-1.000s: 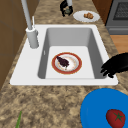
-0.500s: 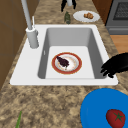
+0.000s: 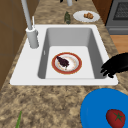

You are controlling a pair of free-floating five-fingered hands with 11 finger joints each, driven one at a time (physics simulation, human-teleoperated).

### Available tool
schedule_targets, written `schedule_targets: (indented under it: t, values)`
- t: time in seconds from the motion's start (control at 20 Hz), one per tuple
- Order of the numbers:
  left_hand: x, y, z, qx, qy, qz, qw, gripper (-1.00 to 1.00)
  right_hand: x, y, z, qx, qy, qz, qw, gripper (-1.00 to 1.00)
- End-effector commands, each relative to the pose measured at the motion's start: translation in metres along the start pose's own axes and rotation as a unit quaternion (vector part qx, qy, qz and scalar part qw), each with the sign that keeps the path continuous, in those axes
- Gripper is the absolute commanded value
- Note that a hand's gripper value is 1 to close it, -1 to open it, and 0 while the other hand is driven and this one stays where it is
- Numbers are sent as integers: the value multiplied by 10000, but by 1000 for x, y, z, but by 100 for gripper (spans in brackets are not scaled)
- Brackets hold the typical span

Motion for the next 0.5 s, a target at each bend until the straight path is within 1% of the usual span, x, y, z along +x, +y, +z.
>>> schedule_targets:
  t: [0.0, 0.2, 0.25, 0.3, 0.45]
  values:
    - [0, 0, 0, 0, 0, 0, 10000, 0, 6, -2, 26, -11, 58, -40, 10000, -100]
    - [0, 0, 0, 0, 0, 0, 10000, 0, 6, -7, 45, -75, 34, 16, 10000, -100]
    - [0, 0, 0, 0, 0, 0, 10000, 0, 7, -3, 35, -133, 71, 50, 9999, -100]
    - [0, 0, 0, 0, 0, 0, 10000, 0, 7, -6, 34, -36, -9, 11, 10000, -100]
    - [0, 0, 0, 0, 0, 0, 10000, 0, 8, -5, 35, -26, -8, 17, 10000, -100]
